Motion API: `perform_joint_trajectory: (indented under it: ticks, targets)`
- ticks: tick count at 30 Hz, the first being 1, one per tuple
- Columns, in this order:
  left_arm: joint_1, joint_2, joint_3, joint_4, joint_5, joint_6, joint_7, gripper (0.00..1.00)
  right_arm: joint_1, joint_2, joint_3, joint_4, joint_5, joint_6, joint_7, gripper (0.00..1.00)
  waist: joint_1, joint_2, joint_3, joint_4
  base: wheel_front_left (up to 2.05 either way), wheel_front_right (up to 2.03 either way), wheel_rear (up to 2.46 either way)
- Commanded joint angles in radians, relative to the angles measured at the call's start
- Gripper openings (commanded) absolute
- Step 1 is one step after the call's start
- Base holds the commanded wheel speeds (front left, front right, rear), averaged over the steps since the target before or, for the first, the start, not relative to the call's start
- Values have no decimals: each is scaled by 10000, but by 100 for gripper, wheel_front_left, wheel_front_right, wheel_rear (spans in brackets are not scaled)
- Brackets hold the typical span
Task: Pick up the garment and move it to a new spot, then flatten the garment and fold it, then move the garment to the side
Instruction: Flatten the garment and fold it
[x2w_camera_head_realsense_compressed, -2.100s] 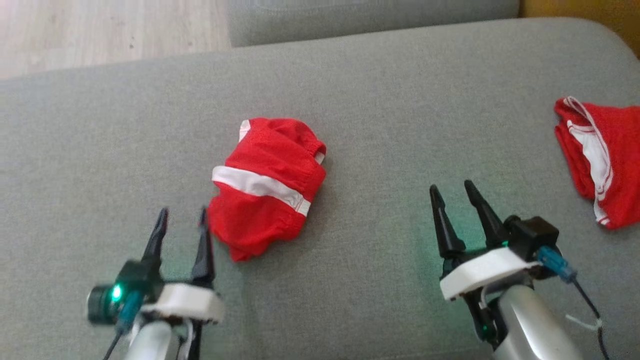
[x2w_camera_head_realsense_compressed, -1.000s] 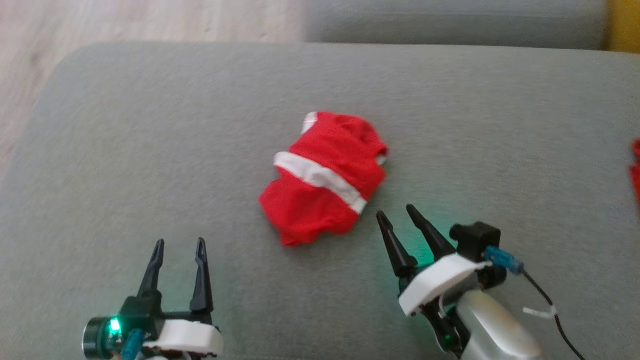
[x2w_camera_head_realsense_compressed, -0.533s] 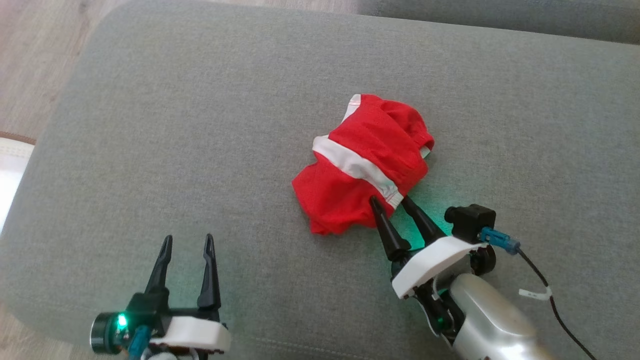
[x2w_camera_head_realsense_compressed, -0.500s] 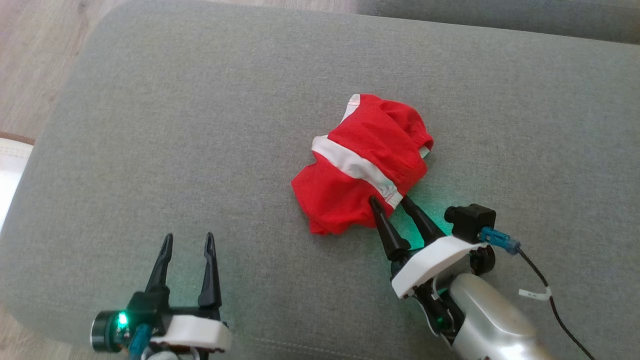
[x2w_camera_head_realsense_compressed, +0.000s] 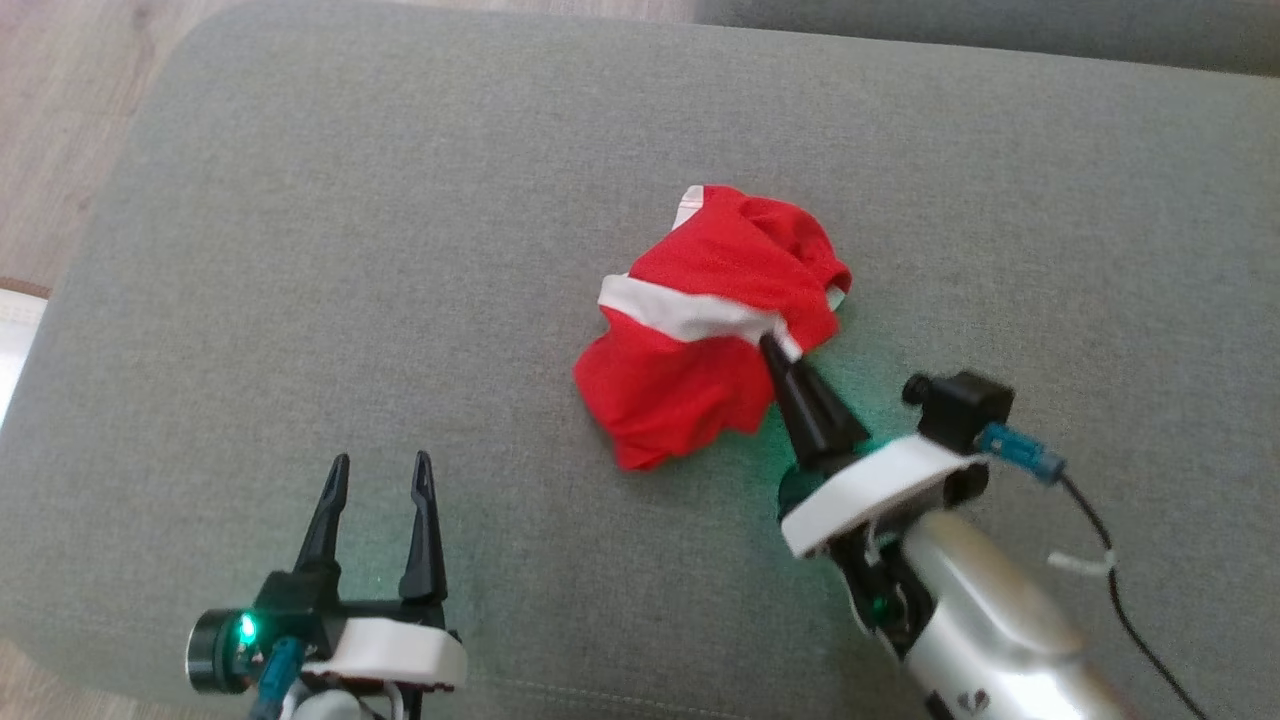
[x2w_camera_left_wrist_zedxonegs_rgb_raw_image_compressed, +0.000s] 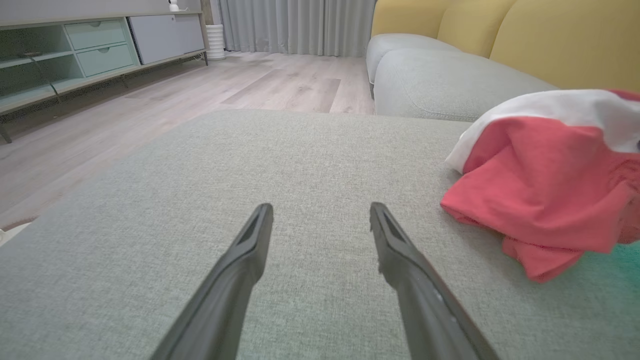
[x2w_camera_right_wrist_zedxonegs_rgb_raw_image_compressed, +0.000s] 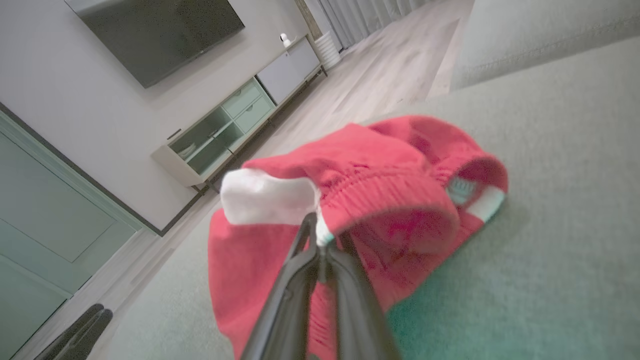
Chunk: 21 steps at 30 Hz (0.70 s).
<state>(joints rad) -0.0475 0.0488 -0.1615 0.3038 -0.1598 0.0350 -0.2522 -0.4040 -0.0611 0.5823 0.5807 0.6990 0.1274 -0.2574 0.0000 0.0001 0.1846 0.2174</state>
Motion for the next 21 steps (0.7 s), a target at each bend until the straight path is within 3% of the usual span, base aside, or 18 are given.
perform_joint_trajectory:
  ticks: [1,6,14,18,21]
  targets:
    - [-384,15,246,-283,-45,46,-95,100,-558,109,39,-549,-195,33,-44,0,0,-1,-39,47,0,0,0]
    - [-309,15,154,-188,-242,68,-95,100,-2149,109,312,-1318,-627,33,-44,0,0,-1,-360,335,0,0,0]
    - [95,15,103,-102,-418,148,-95,100,-4382,109,791,-2032,-267,33,-44,0,0,-1,-944,673,0,0,0]
    - [391,15,370,-157,-431,212,-95,100,-4370,96,847,-2078,-184,33,-44,0,0,-1,-1082,372,0,0,0]
    - [550,15,524,-202,-422,177,-95,100,-3708,-323,932,-2030,-132,33,-44,0,0,-1,-1075,-45,0,0,0]
